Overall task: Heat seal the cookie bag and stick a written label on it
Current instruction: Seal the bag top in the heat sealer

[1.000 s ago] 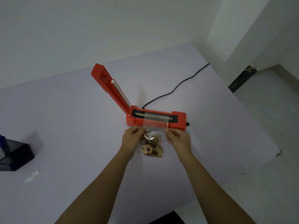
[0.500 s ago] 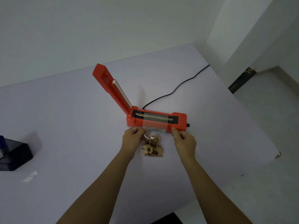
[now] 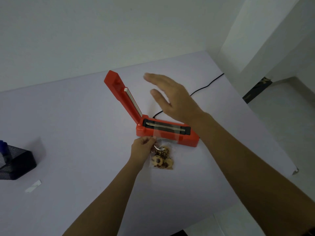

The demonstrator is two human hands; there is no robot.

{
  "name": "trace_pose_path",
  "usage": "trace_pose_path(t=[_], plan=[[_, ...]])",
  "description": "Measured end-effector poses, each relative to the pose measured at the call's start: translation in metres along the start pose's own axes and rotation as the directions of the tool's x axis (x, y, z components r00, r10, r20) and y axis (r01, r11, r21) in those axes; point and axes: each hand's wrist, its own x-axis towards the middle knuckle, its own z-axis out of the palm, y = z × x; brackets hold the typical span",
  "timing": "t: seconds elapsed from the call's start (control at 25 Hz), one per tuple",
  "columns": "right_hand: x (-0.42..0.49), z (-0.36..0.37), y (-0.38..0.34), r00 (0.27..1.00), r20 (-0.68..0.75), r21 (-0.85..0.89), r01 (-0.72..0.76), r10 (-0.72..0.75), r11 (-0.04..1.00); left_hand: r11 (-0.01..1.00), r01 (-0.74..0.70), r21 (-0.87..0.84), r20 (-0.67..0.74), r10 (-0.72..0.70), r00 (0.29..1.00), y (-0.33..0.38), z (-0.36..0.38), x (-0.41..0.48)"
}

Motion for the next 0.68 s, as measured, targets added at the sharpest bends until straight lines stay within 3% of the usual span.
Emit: trace_pose_path(t=[0.08,0.2,0.52,0.68], plan=[[0.016,0.005,-0.008,0.974,0.197,-0.089,0.127,-0.108,0.988,1.000,0.001,0.000,0.003,-0.001,1.000,0.001,0.000,0.000],[0.030,0.010,-0.015,0.938,0.308,-0.165,0.215,-0.157,0.962,1.000,0.001,-0.008,0.006,-0.001,1.000,0.002,0.000,0.000],[0.054,0.013,-0.019,0.894,0.414,-0.272,0.303,-0.174,0.913,1.000,0.007,-0.008,-0.005,-0.007,1.000,0.002,-0.001,-0.001],[0.054,0.010,-0.019,0.917,0.356,-0.236,0.274,-0.179,0.932,1.000,0.005,-0.003,0.002,-0.005,1.000,0.002,-0.002,-0.001]])
